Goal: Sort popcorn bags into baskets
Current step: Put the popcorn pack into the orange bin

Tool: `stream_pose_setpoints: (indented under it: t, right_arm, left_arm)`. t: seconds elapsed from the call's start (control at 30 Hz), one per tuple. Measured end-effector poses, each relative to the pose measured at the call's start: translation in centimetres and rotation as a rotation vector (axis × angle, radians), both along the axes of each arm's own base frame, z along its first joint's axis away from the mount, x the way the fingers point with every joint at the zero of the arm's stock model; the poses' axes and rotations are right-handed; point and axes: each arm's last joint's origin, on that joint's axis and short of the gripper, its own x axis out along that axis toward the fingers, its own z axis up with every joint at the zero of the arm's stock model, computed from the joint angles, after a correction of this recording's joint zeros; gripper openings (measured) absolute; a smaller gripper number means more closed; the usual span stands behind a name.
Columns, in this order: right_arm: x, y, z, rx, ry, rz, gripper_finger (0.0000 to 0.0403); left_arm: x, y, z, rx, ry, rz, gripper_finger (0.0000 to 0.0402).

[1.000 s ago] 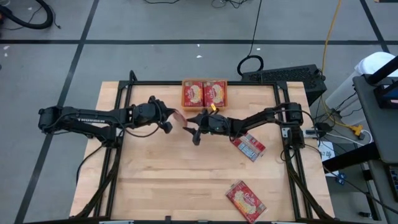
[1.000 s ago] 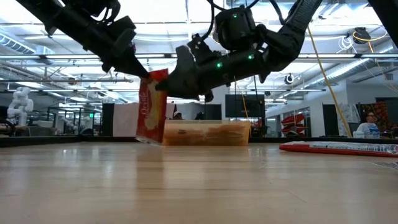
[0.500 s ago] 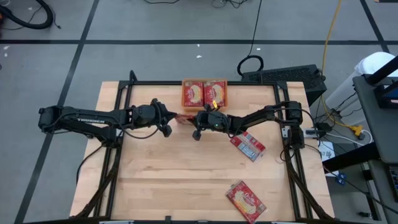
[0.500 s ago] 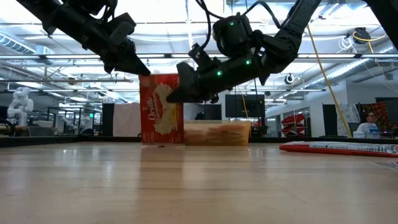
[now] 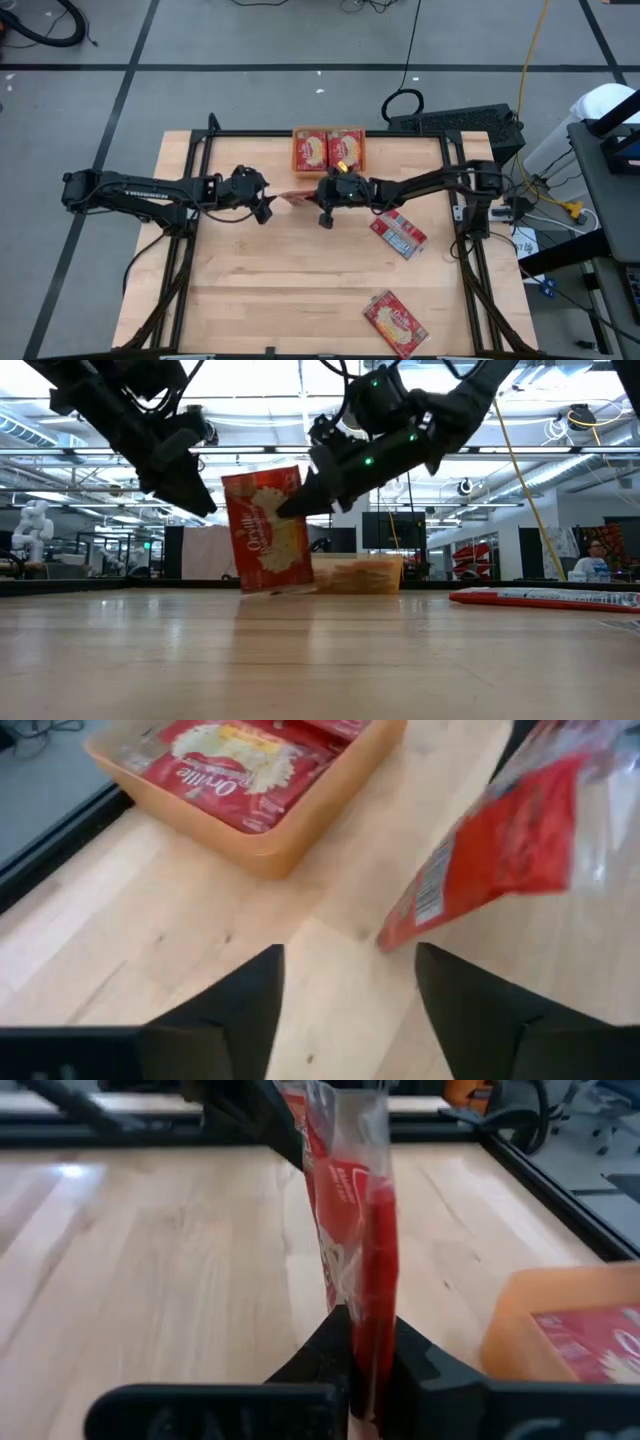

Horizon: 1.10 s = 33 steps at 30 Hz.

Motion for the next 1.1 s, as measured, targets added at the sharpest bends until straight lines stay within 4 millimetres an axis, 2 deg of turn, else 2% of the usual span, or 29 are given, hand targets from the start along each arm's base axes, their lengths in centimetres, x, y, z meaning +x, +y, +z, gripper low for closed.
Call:
stream_pose_setpoints:
  t: [0.2, 0.33, 0.53, 0.73, 0.87, 1.1]
  right_arm:
    - [-1.0, -0.4, 1.6, -0.01, 0.023, -0.011, 0.0012]
    - [-1.4, -0.4, 1.3, 0.004, -0.017, -0.02, 0.0012]
    - [-2.5, -0.2, 0.3, 0.064, -0.15, -0.045, 0.0012]
    - [-3.2, -0.3, -0.4, 0.1, -0.2, 0.055, 0.0012]
    - [-3.1, -0.4, -1.1, 0.132, -0.194, 0.102, 0.0012]
    - [-3.0, -0.4, -1.3, 0.132, -0.19, 0.103, 0.0012]
  left_arm:
    - [-0.2, -0.1, -2.1, 0.05, -0.081, -0.052, 0.0254]
    - [-0.8, -0.2, -3.7, 0.097, -0.258, -0.084, 0.025]
    - [-2.9, -0.4, -6.0, 0.133, -0.455, -0.129, 0.0244]
    - [-3.0, -0.5, -5.7, 0.11, -0.52, -0.202, 0.0243]
    - [-2.2, -0.6, -5.2, 0.12, -0.523, -0.236, 0.0243]
    - [-0.5, -0.6, -6.0, 0.093, -0.479, -0.303, 0.0243]
